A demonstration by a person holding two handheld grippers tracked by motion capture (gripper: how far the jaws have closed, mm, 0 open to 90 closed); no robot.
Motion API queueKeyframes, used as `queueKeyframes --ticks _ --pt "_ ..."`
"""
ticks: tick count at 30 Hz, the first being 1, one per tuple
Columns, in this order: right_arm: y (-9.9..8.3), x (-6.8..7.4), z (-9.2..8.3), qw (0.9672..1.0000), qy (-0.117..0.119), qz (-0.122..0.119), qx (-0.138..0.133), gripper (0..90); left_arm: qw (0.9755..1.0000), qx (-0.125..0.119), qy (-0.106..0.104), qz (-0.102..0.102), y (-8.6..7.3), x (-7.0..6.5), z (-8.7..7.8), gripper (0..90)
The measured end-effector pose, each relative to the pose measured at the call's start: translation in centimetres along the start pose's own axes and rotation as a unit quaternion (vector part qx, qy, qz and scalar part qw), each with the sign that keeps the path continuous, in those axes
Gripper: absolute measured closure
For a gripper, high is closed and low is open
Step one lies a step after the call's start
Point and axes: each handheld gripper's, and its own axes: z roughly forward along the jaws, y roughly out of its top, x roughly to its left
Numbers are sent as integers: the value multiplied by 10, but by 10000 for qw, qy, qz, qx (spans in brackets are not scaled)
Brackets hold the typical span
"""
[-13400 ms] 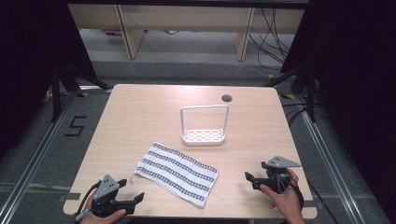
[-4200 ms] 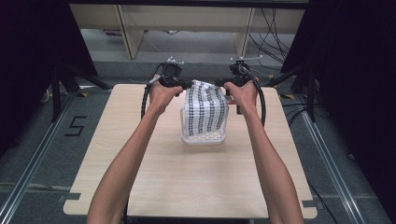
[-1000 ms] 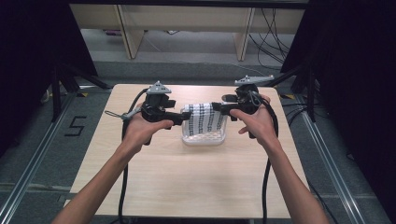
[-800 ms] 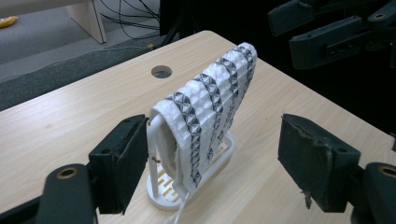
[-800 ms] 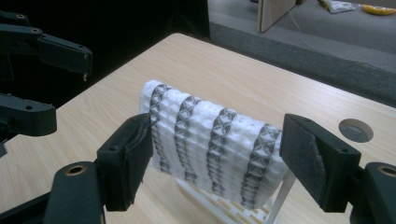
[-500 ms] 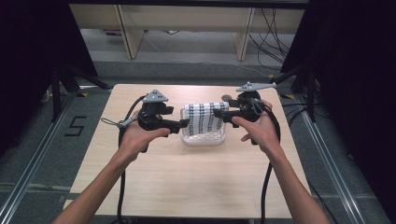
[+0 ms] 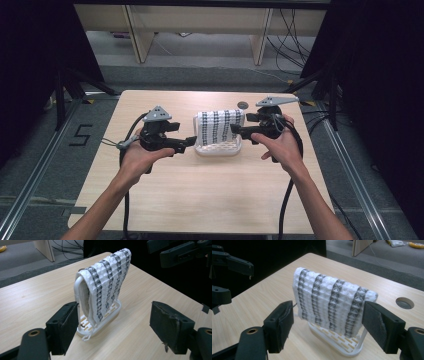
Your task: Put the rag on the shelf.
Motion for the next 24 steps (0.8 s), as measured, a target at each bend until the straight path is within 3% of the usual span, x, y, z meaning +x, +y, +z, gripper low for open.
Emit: queueKeyframes --ticks 9,10,11,12,13,16,17,18,20,22,24 --pt "-9 2 -2 9999 24 -94 51 266 10000 -16 -47 -41 -12 -1 -4 224" --pt "-10 4 -4 9999 15 34 106 267 10000 7 -78 -37 -13 0 -5 224" --pt "-11 1 -3 9999 18 -154 35 266 9999 -5 -90 -58 -14 -1 -5 223" --pt "-12 3 -3 10000 80 -3 47 266 10000 -10 -61 -40 -16 -1 -6 223" --pt "-13 2 -4 9999 55 -116 58 266 10000 19 -48 -49 -17 -2 -7 223" --pt "-16 4 -5 9999 25 8 105 265 10000 -1 -43 -28 -21 -3 -7 222" --pt "-17 3 -4 9999 10 -110 35 265 10000 46 -7 -10 -21 -3 -7 222" --pt "-19 4 -4 9999 66 -14 103 266 10000 8 -51 -10 -23 -3 -7 222" --pt "-21 3 -4 9999 34 -133 79 265 10000 12 -25 -27 -25 -4 -8 221" --pt "-25 5 -5 9999 70 8 140 265 10000 -3 -9 -13 -27 -4 -8 221" --pt "-26 4 -4 9999 120 -72 64 265 10000 30 -11 4 -30 -4 -9 220"
